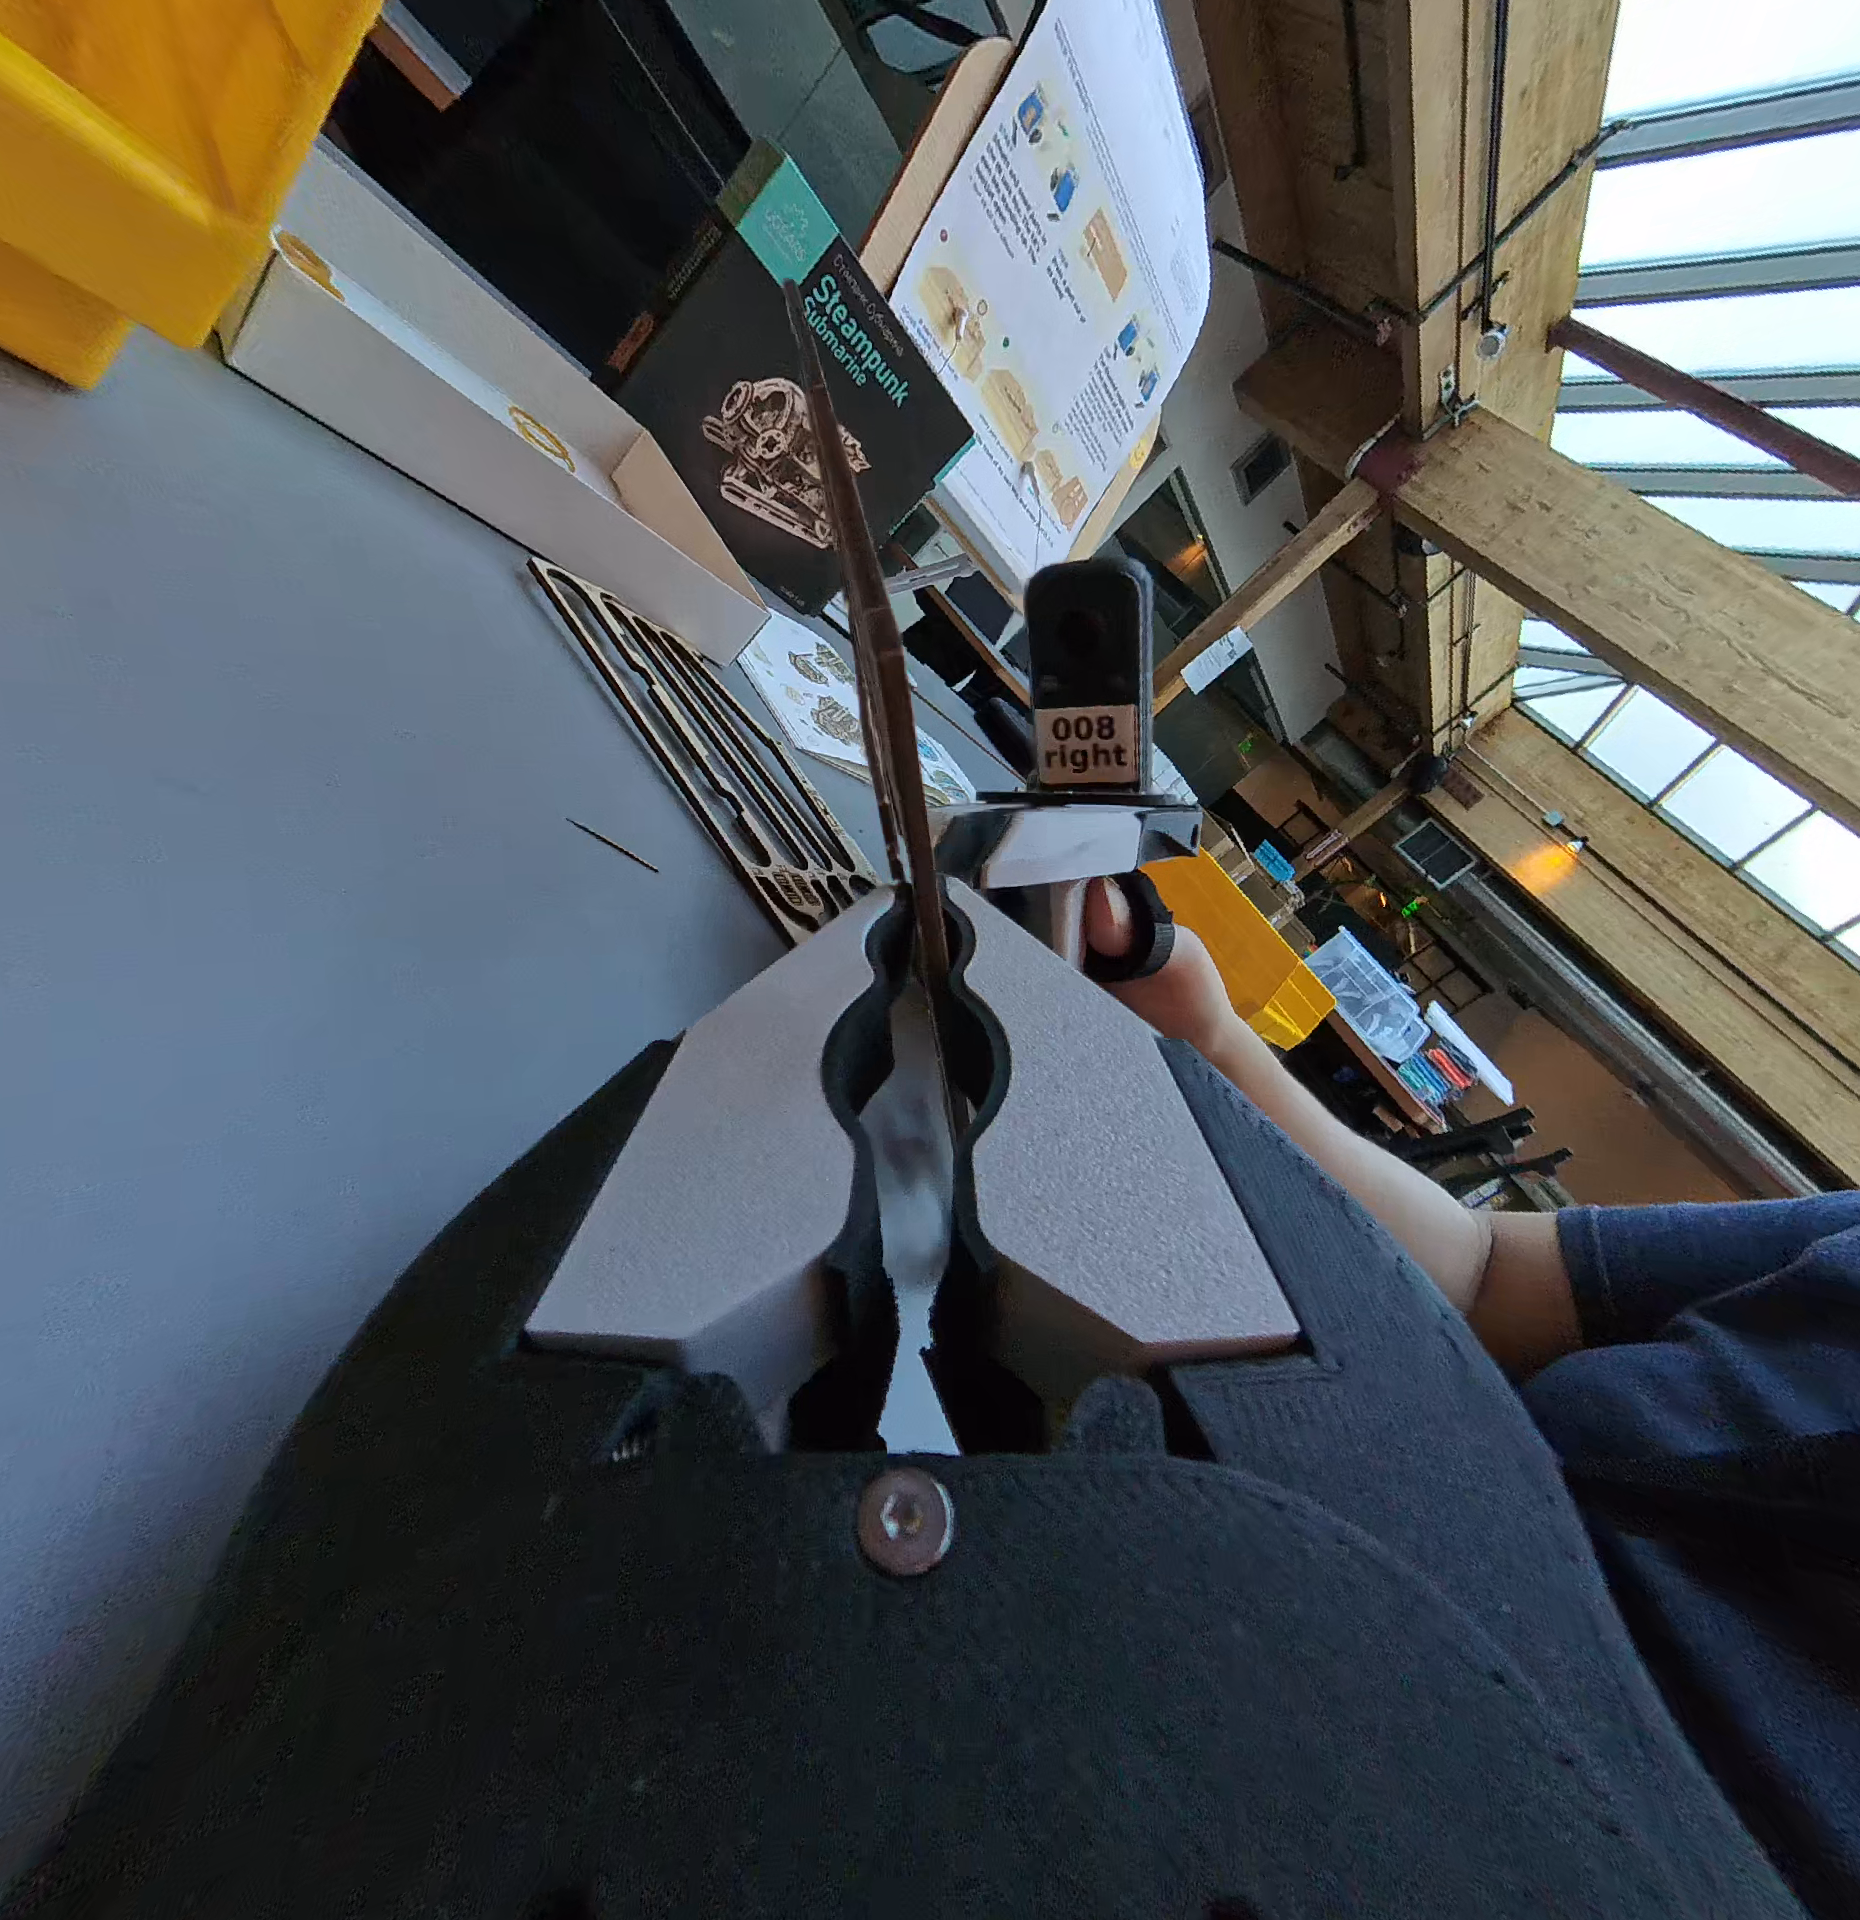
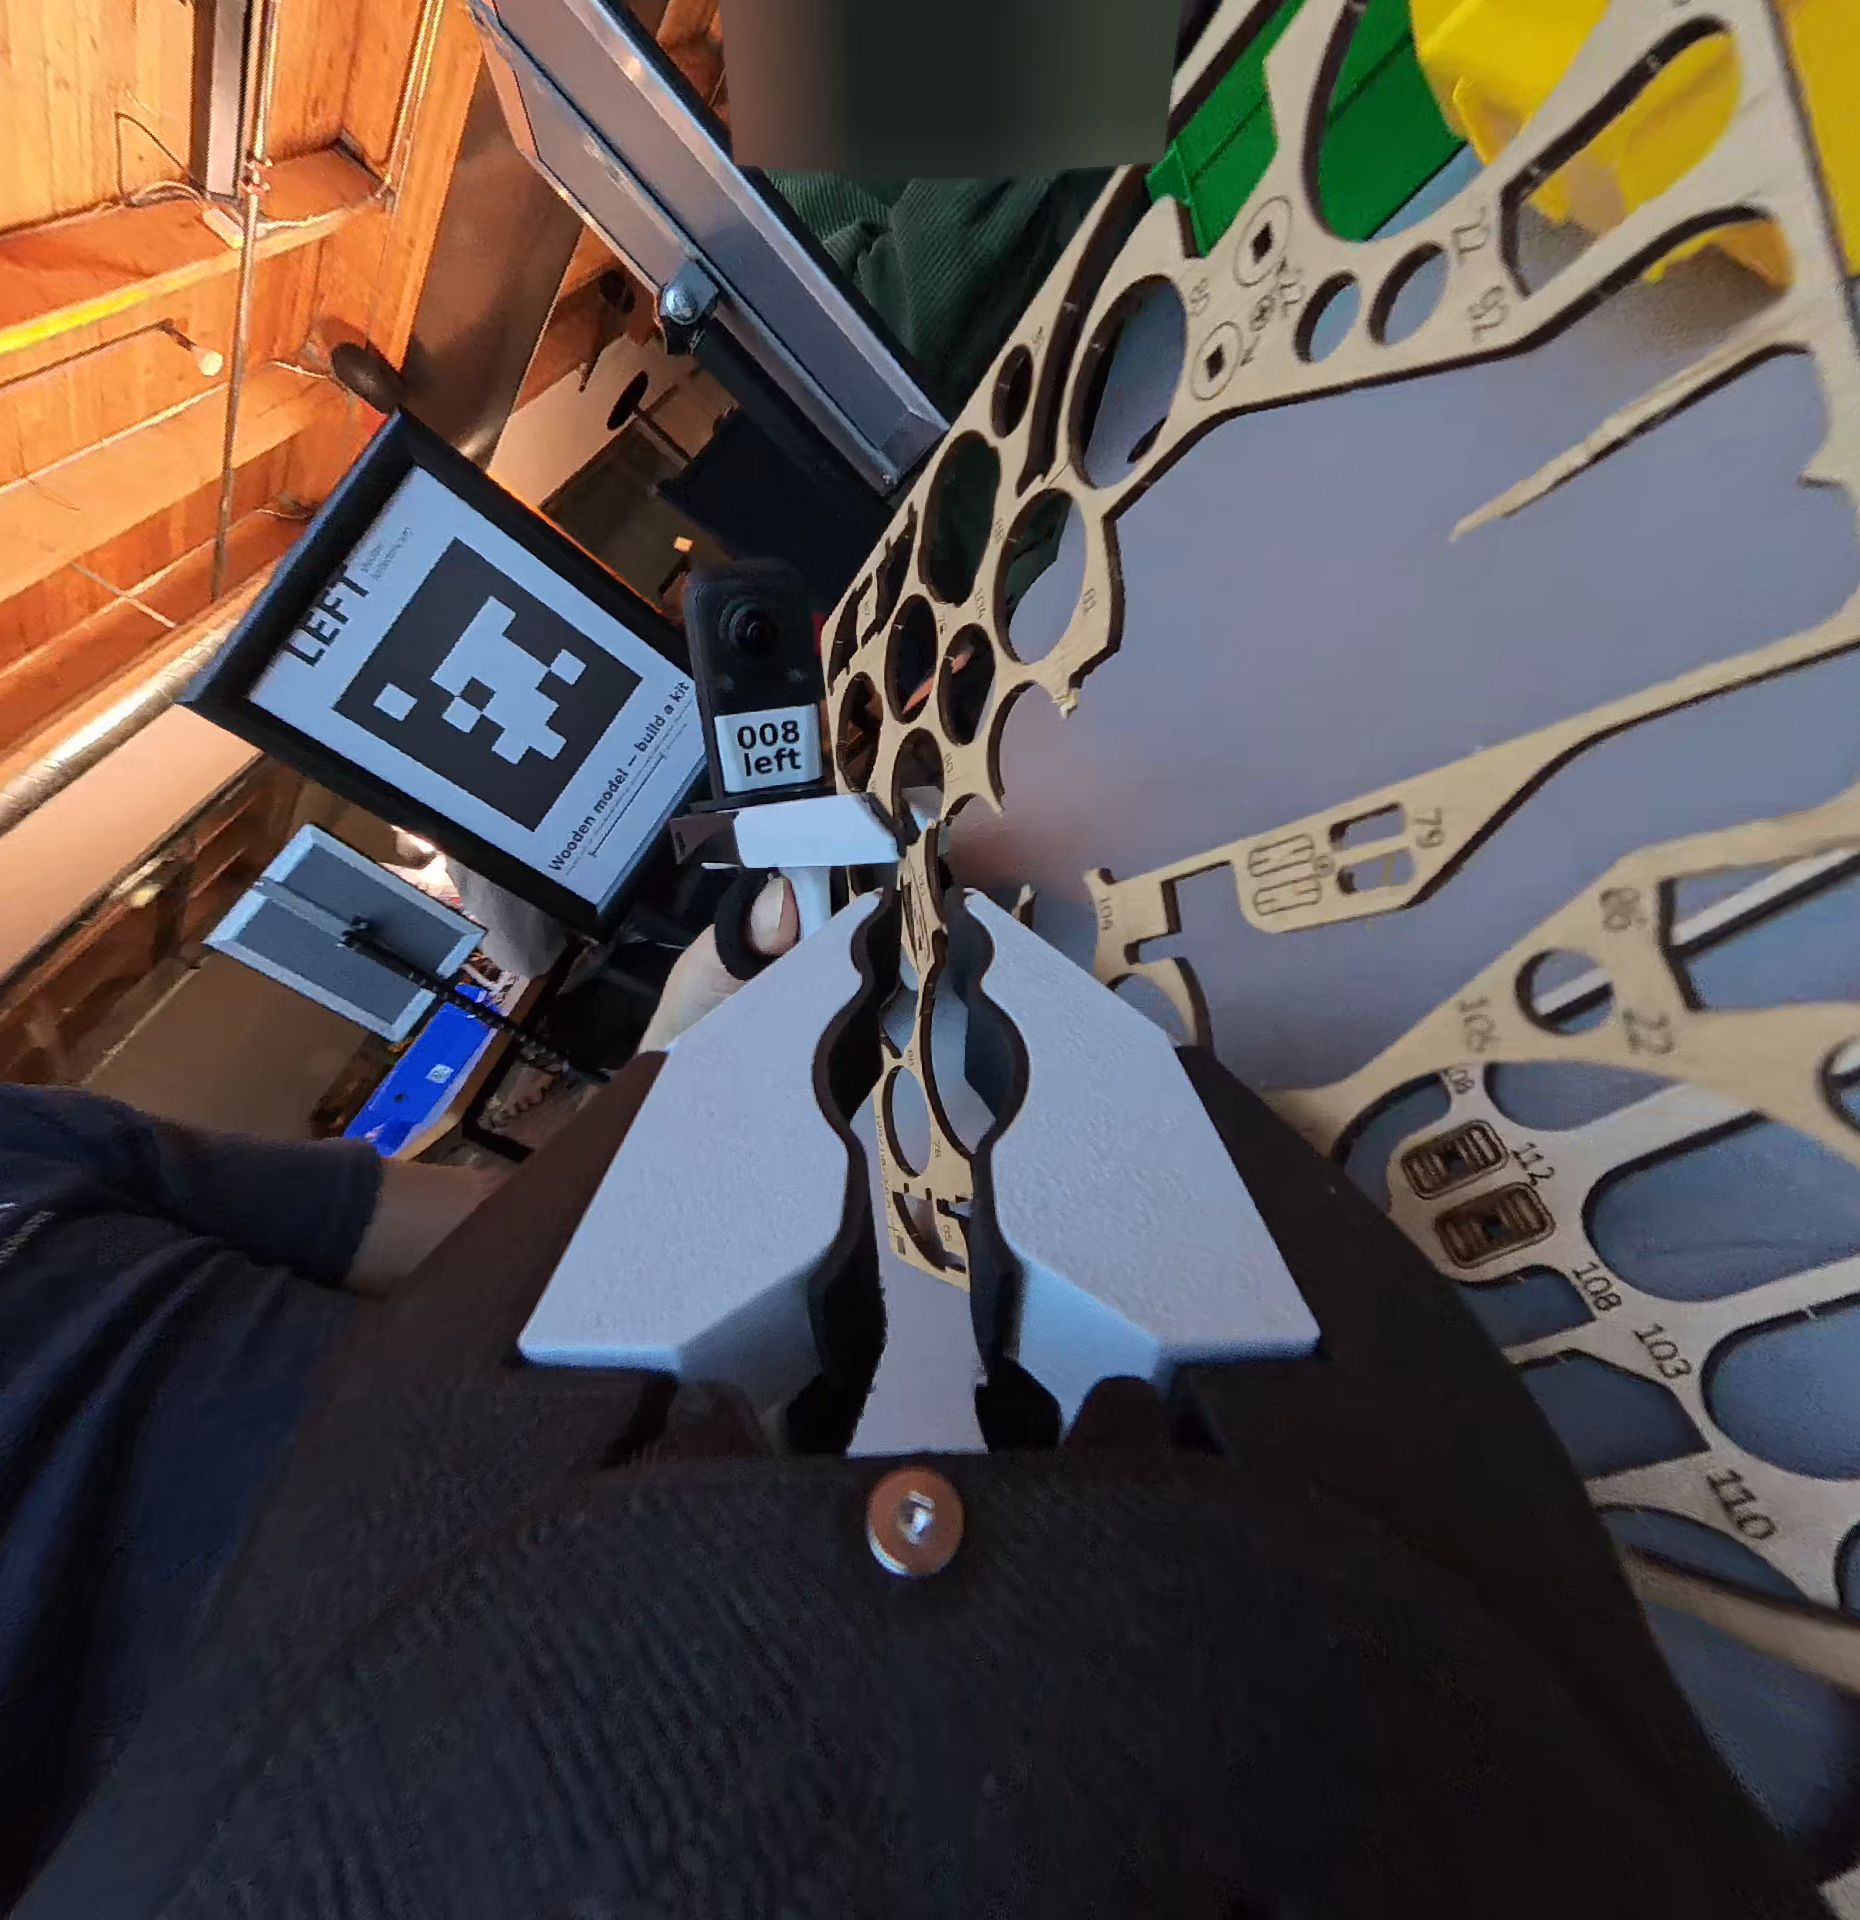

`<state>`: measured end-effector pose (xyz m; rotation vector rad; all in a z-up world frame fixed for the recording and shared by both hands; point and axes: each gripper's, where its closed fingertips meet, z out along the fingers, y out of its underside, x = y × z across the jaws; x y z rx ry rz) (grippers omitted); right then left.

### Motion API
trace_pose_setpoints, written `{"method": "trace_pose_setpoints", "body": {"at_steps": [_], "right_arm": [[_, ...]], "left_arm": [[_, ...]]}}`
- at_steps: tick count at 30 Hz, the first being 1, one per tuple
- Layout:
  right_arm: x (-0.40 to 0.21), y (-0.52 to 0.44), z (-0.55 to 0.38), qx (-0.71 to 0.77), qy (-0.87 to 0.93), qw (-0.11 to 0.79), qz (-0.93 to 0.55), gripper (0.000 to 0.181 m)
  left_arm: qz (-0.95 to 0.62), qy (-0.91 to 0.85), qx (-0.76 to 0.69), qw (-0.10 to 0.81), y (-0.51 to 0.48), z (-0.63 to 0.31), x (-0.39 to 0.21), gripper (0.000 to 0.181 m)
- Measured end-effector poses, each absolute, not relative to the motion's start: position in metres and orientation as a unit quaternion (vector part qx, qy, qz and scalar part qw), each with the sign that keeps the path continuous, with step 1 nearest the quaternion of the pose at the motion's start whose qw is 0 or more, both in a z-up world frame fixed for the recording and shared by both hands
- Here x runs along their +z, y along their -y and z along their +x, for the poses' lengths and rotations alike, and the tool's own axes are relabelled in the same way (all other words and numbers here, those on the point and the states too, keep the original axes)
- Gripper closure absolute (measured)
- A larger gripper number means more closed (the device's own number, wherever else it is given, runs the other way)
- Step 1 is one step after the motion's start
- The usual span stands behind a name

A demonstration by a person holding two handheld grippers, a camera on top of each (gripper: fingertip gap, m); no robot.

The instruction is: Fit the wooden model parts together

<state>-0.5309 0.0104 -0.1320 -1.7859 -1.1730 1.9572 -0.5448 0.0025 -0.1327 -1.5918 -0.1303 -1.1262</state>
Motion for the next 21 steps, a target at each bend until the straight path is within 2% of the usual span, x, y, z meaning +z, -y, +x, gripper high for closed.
{"method": "trace_pose_setpoints", "body": {"at_steps": [4, 8, 14, 16, 19, 21], "right_arm": [[-0.134, -0.003, -0.535, 0.643, 0.434, 0.160, -0.610, 0.167], [-0.145, 0.007, -0.539, 0.609, 0.478, 0.150, -0.615, 0.165], [-0.144, 0.008, -0.538, 0.615, 0.475, 0.141, -0.614, 0.177], [-0.141, 0.001, -0.537, 0.621, 0.458, 0.156, -0.616, 0.179], [-0.137, -0.002, -0.535, 0.633, 0.448, 0.158, -0.611, 0.180], [-0.137, -0.001, -0.535, 0.634, 0.450, 0.157, -0.609, 0.179]], "left_arm": [[-0.674, 0.052, -0.479, 0.560, -0.002, -0.541, -0.132, 0.181], [-0.689, 0.041, -0.462, 0.557, -0.002, -0.537, -0.135, 0.181], [-0.683, 0.031, -0.478, 0.552, 0.000, -0.535, -0.132, 0.180], [-0.689, 0.034, -0.475, 0.546, 0.001, -0.533, -0.134, 0.167], [-0.707, 0.017, -0.469, 0.529, 0.004, -0.525, -0.140, 0.170], [-0.711, 0.010, -0.465, 0.528, 0.004, -0.523, -0.141, 0.181]]}}
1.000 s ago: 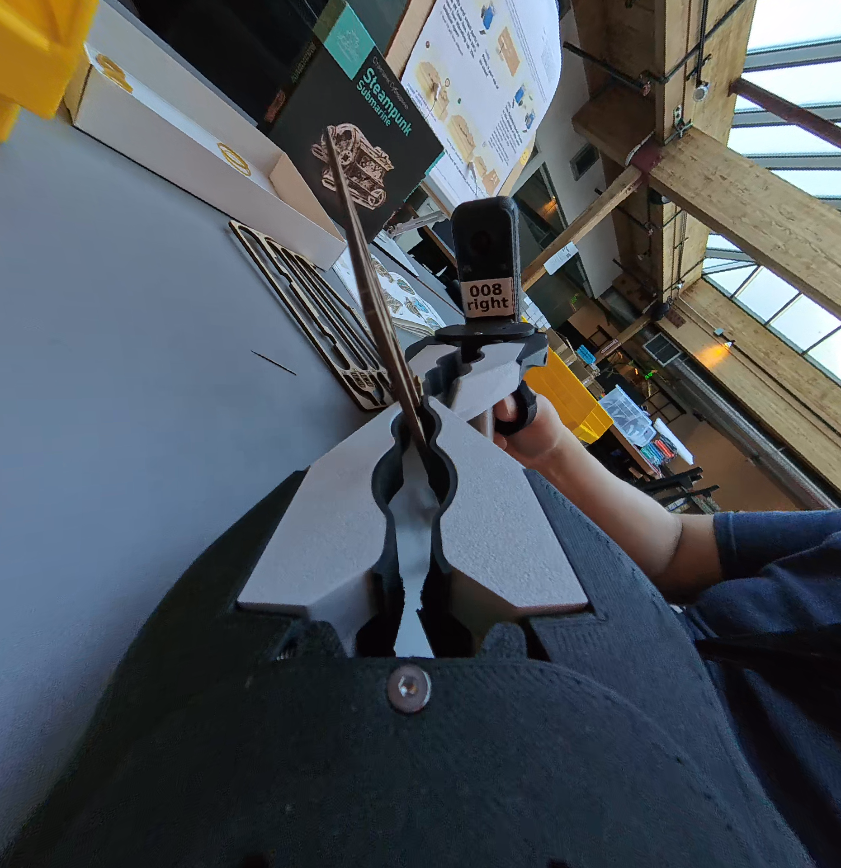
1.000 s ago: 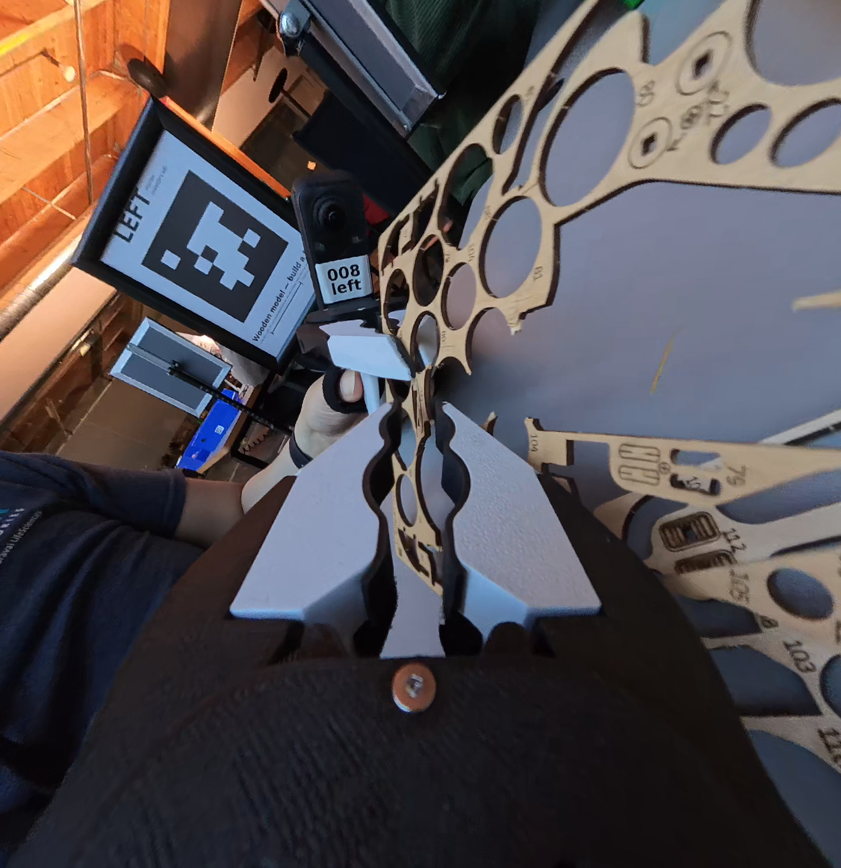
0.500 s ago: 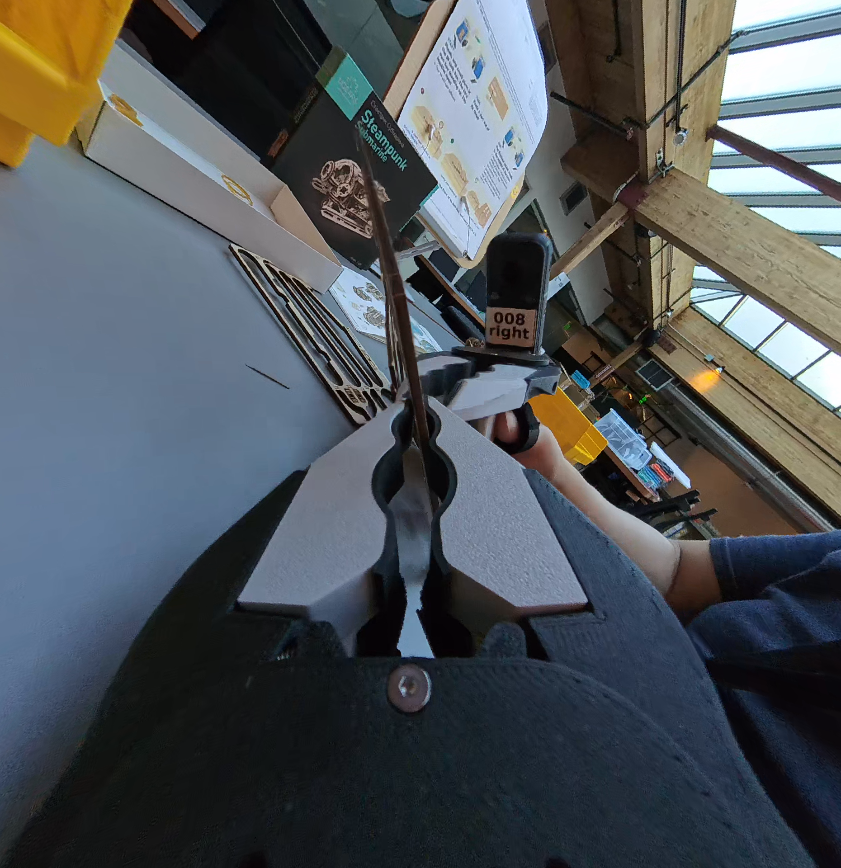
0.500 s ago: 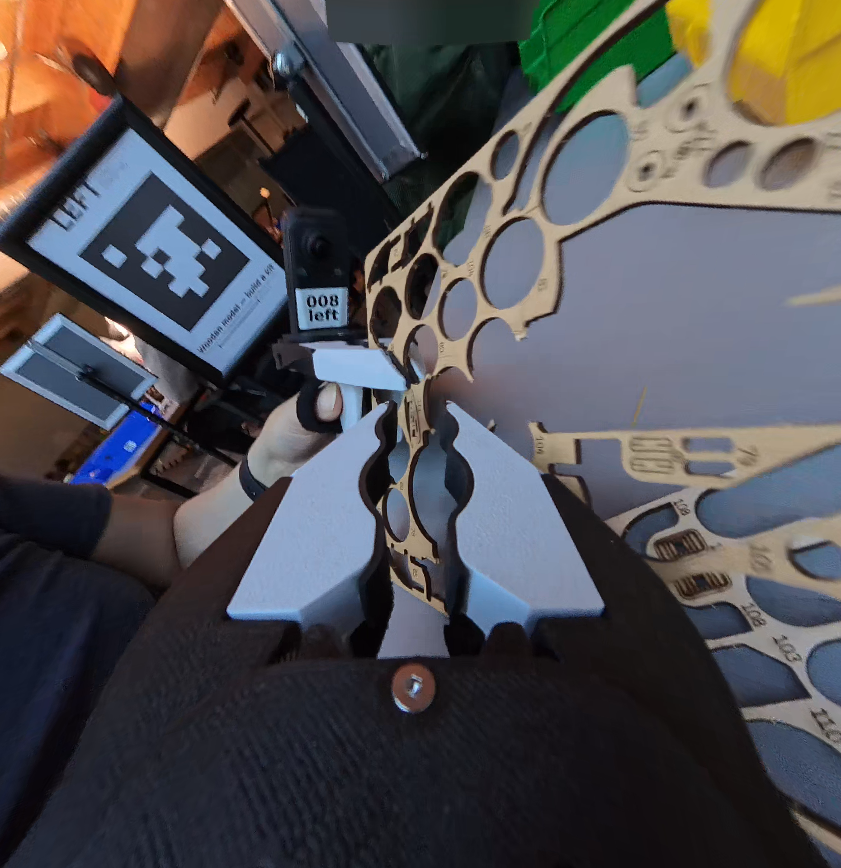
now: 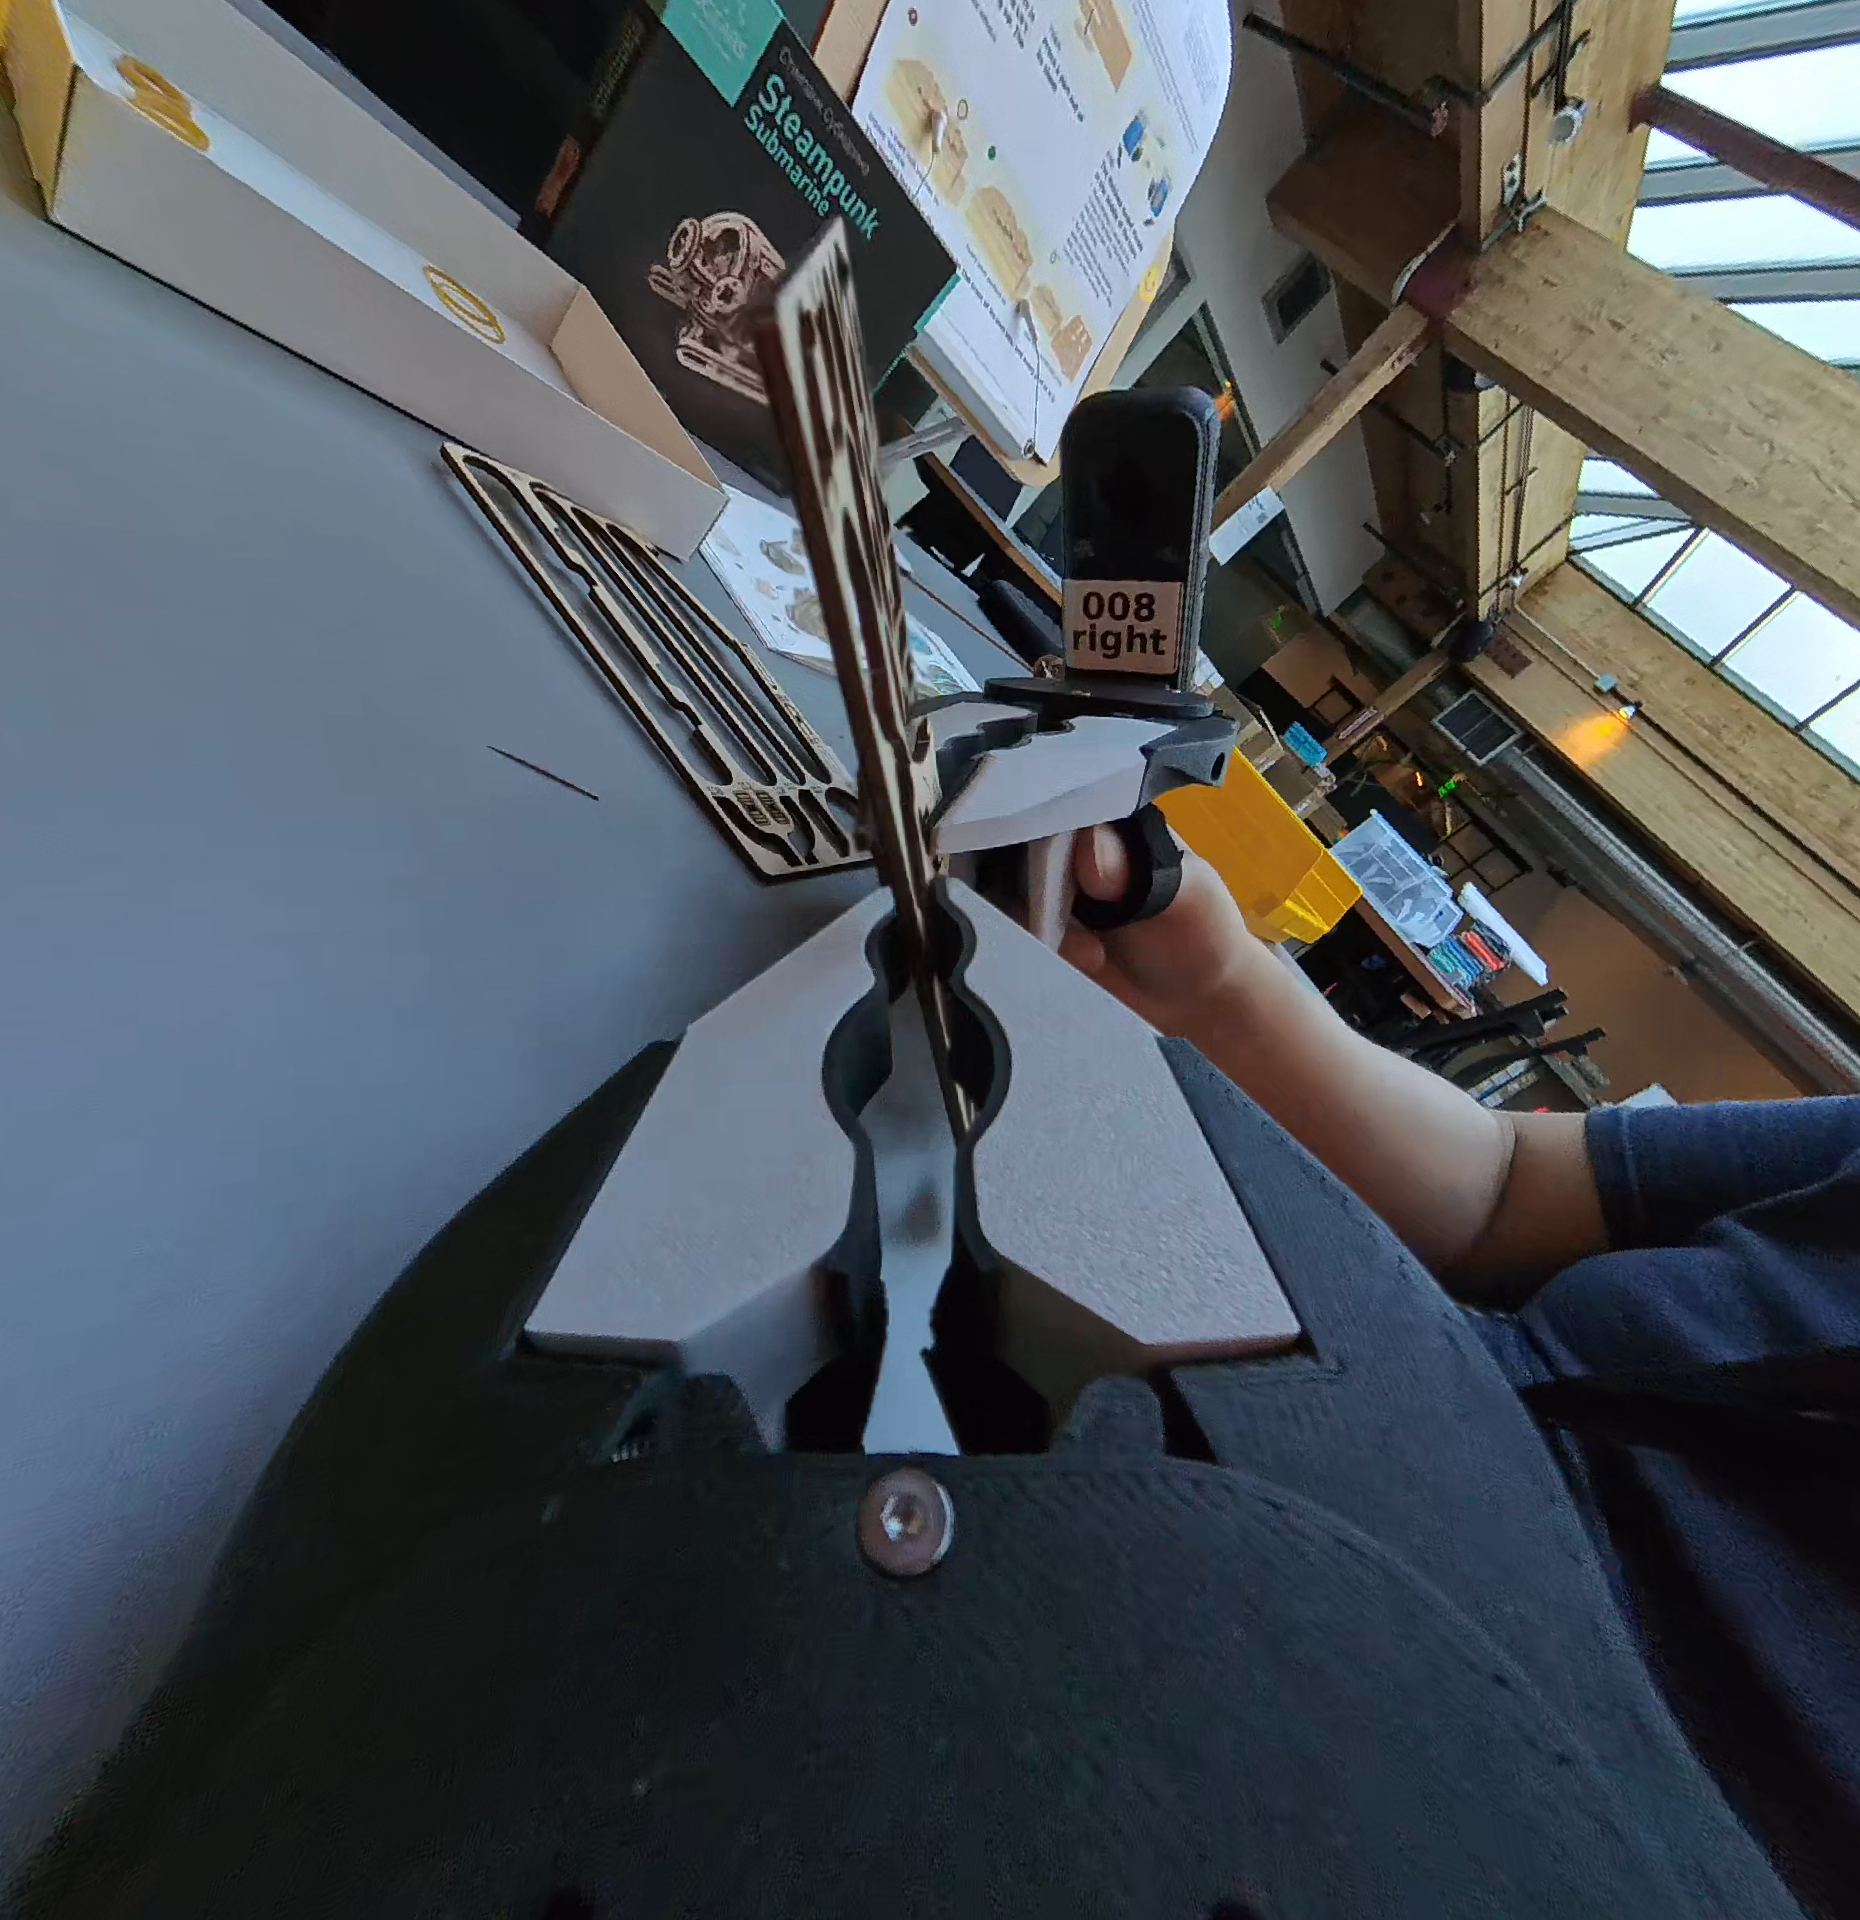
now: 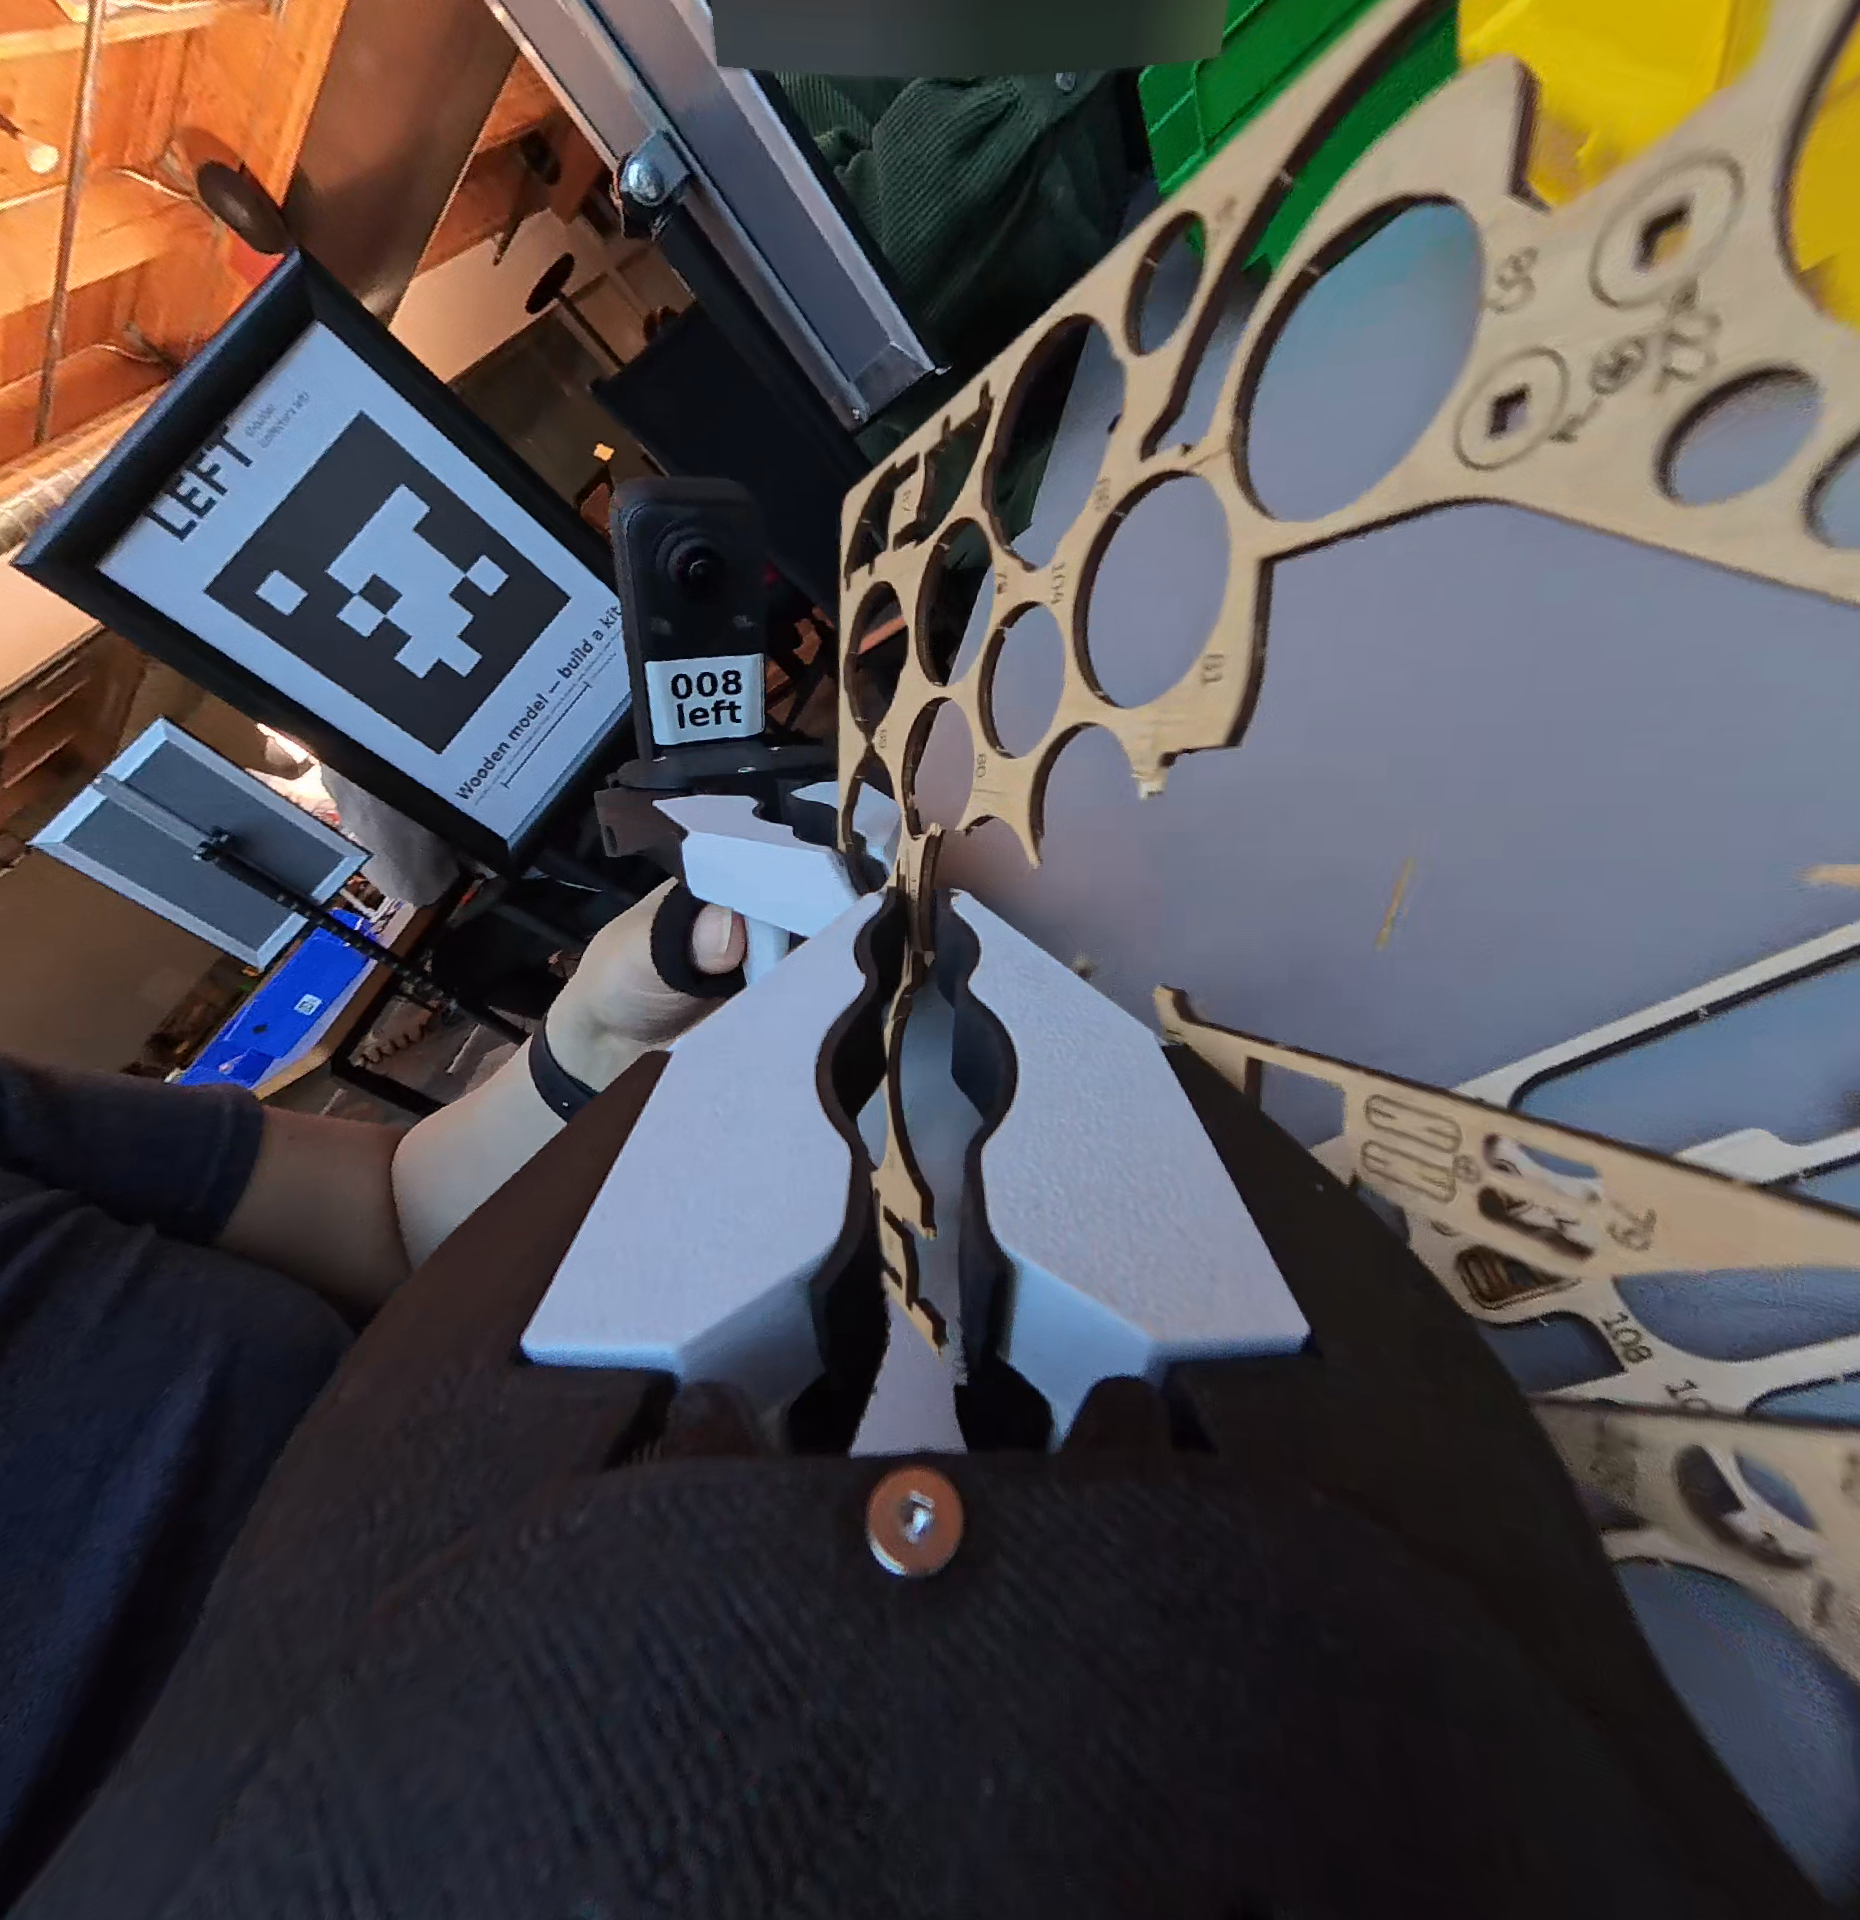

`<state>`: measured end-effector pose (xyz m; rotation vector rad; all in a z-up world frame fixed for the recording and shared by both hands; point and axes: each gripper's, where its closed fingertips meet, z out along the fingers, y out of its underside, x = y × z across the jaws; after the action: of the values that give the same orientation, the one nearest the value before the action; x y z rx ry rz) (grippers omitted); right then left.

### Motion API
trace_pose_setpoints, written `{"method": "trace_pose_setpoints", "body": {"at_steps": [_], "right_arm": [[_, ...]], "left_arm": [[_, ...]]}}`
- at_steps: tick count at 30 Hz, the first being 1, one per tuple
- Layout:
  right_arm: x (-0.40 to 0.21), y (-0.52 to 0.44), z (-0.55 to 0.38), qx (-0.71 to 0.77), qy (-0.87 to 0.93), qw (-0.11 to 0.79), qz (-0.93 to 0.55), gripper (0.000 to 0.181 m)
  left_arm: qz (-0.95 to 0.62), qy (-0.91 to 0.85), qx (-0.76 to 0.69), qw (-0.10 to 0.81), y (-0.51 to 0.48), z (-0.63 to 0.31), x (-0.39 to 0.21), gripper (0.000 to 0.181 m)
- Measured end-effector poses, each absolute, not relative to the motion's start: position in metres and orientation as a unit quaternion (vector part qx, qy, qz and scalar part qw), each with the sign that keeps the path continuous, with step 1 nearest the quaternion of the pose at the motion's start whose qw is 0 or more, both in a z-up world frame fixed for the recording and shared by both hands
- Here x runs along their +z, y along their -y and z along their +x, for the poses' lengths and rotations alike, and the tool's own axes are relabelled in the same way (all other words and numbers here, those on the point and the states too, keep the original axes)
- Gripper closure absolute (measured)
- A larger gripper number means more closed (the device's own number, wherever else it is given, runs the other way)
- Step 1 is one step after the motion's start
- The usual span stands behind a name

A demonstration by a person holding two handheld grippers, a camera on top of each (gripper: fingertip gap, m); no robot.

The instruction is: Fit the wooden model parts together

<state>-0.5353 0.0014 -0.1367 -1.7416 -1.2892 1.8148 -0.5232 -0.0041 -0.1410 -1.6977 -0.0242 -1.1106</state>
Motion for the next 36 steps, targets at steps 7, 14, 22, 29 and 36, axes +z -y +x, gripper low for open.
{"method": "trace_pose_setpoints", "body": {"at_steps": [7, 14, 22, 29, 36], "right_arm": [[-0.152, -0.007, -0.535, 0.558, 0.498, 0.199, -0.633, 0.172], [-0.152, -0.008, -0.537, 0.535, 0.513, 0.233, -0.629, 0.171], [-0.139, -0.019, -0.528, 0.583, 0.483, 0.221, -0.615, 0.175], [-0.141, -0.005, -0.531, 0.590, 0.505, 0.190, -0.601, 0.171], [-0.139, -0.001, -0.531, 0.595, 0.508, 0.188, -0.594, 0.170]], "left_arm": [[-0.744, -0.008, -0.413, 0.525, 0.002, -0.522, -0.151, 0.180], [-0.741, -0.006, -0.418, 0.526, 0.002, -0.524, -0.151, 0.180], [-0.725, 0.004, -0.437, 0.532, 0.003, -0.528, -0.145, 0.181], [-0.727, -0.004, -0.443, 0.525, 0.005, -0.526, -0.146, 0.181], [-0.728, -0.018, -0.448, 0.519, 0.007, -0.523, -0.146, 0.181]]}}
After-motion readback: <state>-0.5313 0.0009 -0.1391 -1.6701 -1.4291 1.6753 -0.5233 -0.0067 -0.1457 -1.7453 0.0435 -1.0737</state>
